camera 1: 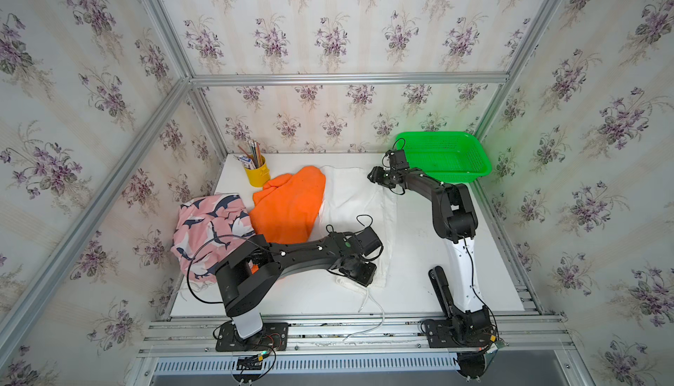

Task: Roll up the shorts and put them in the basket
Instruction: Adjust the shorts at the center of the board.

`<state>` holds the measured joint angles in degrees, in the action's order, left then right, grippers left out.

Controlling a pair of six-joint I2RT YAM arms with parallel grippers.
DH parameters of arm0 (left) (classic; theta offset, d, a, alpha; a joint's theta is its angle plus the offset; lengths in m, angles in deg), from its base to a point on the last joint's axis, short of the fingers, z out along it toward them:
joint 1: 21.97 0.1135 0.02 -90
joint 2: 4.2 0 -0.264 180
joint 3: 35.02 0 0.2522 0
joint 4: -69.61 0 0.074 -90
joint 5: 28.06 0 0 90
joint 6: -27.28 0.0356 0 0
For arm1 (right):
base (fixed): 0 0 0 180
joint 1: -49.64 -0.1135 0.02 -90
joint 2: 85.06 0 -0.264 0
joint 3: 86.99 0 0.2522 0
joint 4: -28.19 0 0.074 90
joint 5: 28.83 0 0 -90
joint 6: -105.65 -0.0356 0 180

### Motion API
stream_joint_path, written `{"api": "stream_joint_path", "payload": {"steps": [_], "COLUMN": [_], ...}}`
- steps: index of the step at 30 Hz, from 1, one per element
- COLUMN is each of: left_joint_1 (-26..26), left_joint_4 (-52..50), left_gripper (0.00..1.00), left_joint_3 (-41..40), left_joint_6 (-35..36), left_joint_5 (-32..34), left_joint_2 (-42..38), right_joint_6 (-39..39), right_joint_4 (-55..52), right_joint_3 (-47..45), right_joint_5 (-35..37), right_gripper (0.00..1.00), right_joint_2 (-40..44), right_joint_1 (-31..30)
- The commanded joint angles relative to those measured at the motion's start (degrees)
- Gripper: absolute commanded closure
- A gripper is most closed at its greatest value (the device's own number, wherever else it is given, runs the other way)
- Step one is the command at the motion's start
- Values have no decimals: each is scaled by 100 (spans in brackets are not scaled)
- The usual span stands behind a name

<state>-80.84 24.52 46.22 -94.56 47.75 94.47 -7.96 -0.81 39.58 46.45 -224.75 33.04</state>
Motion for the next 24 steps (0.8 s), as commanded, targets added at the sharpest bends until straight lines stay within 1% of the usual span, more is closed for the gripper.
{"api": "stream_joint_path", "payload": {"steps": [1,3,5,10,13,17,19,21,24], "left_joint_1": [31,90,173,434,584,616,614,614,614], "left_joint_4": [-632,-729,-806,-1080,-1016,-751,-465,-165,103], "left_gripper": [56,55,54,55,56,56,57,57,57], "left_joint_3": [344,437,454,483,188,-467,-695,-767,-651], "left_joint_6": [226,284,351,735,784,738,647,550,440], "left_joint_5": [580,737,880,1000,838,670,373,168,93], "left_joint_2": [-195,-315,-343,-36,-19,-66,18,182,455], "right_joint_6": [341,341,332,103,-141,-433,-451,-463,-341], "right_joint_4": [-823,-1014,-1061,-589,-210,498,716,772,689], "right_joint_3": [504,310,-251,-2543,-3732,-4722,-4856,-4824,-4634], "right_joint_5": [70,101,99,90,-147,-502,-479,-313,323], "right_gripper": [39,39,39,39,39,39,39,40,40], "right_joint_2": [320,774,1342,3014,3613,3804,3615,3353,2948], "right_joint_1": [-10,-23,-46,-152,-298,-673,-830,-878,-845]}}
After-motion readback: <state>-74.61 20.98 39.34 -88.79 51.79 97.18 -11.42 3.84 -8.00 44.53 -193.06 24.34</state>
